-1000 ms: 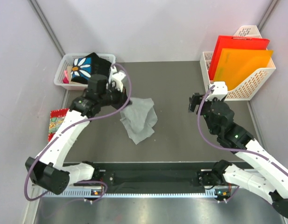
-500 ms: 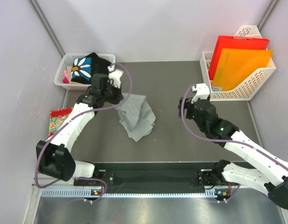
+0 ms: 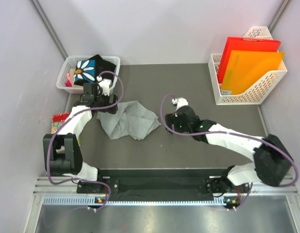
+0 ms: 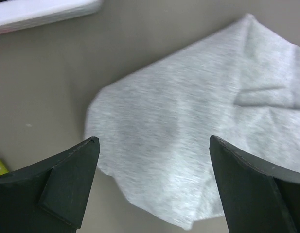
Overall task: Fold and stack the t-shirts
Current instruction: Move the tshirt to the center of the board, then flatten out the tshirt
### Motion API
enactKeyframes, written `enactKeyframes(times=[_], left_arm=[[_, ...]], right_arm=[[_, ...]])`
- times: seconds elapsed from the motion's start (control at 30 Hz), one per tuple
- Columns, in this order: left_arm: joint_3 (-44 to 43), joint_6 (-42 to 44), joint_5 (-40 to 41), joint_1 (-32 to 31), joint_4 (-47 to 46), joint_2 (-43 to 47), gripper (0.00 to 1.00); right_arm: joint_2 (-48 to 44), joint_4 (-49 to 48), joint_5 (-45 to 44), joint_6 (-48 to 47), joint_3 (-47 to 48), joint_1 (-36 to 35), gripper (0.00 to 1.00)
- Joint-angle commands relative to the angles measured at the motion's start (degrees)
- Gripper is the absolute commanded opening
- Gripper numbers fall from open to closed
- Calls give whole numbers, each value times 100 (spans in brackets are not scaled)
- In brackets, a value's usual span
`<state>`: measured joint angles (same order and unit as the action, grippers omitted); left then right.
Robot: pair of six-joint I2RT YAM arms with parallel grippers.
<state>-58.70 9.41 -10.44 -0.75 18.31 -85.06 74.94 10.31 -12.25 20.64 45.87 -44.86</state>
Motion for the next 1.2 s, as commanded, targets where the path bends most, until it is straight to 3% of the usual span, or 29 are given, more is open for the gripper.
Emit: enactKeyframes(times=[0.0, 0.27, 0.6, 0.93, 1.0, 1.03, 1.07, 1.17], left_arm=[[-186, 140, -942, -65, 252, 541, 99], [155, 526, -1330, -513, 999, 929, 96], [1316, 808, -513, -531, 544, 807, 93], [1343, 764, -135, -531, 191, 490, 90], [1361, 808, -38, -531, 130, 455, 79], [1370, 825, -20, -522, 121, 464, 71], [1370, 834, 24, -522, 129, 464, 53], [1405, 852, 121, -513, 147, 604, 29]], right_arm=[[635, -669, 715, 238, 448, -137, 81], [1611, -881, 1190, 265, 1213, -216, 79], [2139, -987, 1629, 458, 1802, -234, 75], [2552, -1136, 1708, 546, 1978, -242, 67], [2674, -1145, 1709, 537, 2057, -234, 64], [2701, -1136, 1708, 528, 2093, -234, 63], [2745, -1136, 1717, 502, 2128, -234, 61], [2886, -1118, 1761, 458, 2260, -242, 56]])
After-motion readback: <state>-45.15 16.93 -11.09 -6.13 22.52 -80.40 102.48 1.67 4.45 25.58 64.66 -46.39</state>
